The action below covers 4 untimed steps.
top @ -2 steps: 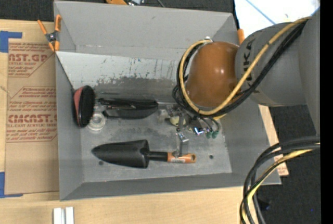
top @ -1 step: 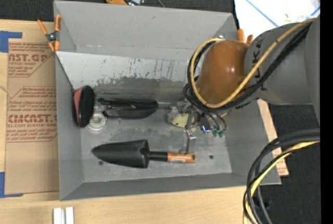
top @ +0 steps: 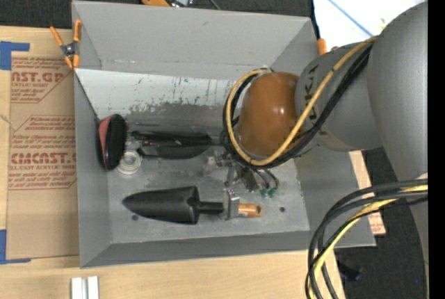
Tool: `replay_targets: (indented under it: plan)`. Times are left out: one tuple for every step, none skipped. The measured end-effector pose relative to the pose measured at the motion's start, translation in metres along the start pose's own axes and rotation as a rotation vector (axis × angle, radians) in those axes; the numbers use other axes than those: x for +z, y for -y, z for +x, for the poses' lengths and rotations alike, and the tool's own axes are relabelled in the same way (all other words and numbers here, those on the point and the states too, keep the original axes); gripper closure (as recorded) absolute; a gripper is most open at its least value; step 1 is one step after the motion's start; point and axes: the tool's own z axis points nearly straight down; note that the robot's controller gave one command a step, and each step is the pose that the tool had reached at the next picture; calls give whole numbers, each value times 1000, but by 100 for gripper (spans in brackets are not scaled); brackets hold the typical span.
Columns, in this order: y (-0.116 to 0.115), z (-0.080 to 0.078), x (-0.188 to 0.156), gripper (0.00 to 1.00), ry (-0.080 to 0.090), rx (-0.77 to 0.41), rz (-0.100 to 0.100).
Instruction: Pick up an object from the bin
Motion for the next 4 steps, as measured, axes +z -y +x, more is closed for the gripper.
replay_targets:
  plan:
    - [19, -11, 6, 0, 6, -4, 1]
    - [11, -8, 13, 0, 2, -120, 0]
    - [35, 5, 17, 100, 7, 136, 0]
    - [34, 5, 17, 100, 7, 135, 0]
